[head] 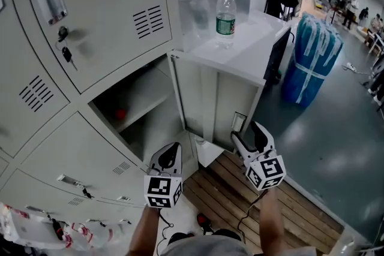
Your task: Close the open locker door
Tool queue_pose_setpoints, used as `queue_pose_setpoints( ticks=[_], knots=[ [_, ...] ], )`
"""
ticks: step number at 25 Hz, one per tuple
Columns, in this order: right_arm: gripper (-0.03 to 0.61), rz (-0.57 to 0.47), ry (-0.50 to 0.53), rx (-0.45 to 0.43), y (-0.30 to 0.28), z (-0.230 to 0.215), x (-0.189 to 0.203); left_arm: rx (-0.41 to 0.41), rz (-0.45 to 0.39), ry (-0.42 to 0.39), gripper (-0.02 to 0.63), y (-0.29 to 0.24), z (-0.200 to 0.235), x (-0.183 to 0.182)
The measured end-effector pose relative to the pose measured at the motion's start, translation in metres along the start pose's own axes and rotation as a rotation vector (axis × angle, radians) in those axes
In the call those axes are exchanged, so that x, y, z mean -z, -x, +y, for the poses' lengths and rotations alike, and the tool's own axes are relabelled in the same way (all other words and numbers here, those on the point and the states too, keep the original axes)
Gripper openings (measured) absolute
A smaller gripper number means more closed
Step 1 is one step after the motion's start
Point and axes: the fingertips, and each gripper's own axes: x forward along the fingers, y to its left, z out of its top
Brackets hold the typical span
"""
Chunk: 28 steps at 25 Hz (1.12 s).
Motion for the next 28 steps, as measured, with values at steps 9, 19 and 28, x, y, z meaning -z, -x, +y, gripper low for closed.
queue_pose_setpoints(
  ticks=[9,19,28],
  knots=[
    [0.243,0.004,0.006,-0.018,-0.009,0.003,0.003,-0.044,0.005,0.005,0.023,0.009,0.01,0.004],
    [0.163,-0.002,0.005,-0.041,0.003,0.016,0.001,-0.07,-0.005,0.011,0.023,0.026,0.015,0.005],
    [0.12,-0.023,0.018,-0.127,0.015,0.061,-0.007,-0.088,-0.01,0.011,0.023,0.053,0.021,0.009]
  ],
)
